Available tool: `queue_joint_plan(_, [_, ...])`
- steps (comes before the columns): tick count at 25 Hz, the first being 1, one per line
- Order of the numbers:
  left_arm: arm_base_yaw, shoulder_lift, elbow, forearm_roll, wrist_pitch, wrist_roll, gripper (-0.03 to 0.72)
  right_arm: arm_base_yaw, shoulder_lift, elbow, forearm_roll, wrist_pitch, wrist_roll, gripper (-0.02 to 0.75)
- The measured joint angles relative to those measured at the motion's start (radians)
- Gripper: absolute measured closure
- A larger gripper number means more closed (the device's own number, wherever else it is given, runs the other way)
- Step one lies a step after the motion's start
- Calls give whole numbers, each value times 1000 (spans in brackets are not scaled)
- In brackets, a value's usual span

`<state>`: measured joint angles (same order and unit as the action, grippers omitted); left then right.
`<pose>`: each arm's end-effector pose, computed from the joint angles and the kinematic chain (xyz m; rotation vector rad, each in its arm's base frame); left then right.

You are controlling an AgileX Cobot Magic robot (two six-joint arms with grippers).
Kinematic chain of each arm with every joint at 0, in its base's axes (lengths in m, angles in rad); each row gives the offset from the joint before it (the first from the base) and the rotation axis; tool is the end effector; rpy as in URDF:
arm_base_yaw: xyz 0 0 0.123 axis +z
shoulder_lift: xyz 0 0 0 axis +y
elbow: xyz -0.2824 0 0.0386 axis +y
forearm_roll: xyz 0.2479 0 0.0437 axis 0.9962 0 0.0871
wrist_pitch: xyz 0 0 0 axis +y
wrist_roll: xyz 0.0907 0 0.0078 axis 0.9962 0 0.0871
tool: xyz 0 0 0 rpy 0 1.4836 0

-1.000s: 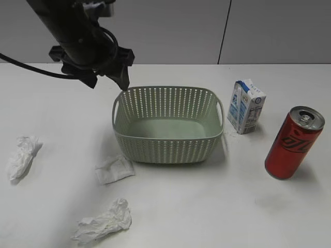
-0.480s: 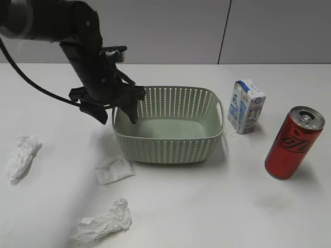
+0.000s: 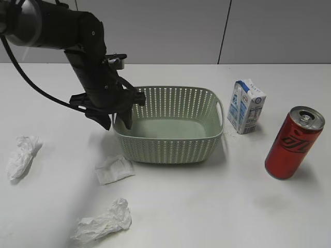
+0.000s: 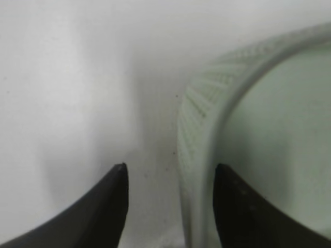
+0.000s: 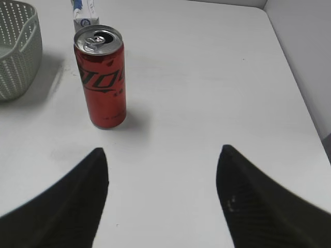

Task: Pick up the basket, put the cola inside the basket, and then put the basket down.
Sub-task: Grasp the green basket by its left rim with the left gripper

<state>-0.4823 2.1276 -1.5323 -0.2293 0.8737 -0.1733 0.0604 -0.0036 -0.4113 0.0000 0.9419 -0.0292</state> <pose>0.3733 -0.2133 0.1517 0.2670 2.9911 -0.3618 0.0090 0.0005 0.2616 -0.0900 2.0086 0.0199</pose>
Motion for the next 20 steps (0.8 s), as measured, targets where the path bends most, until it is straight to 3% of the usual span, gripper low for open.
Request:
queue_joint_plan(4, [0, 6, 0, 10, 14, -3, 344, 0, 0, 0, 0, 0, 0, 240])
queue_joint_plan(20, [-1, 13, -23, 30, 83, -10, 690, 0, 0, 0, 0, 0, 0, 240])
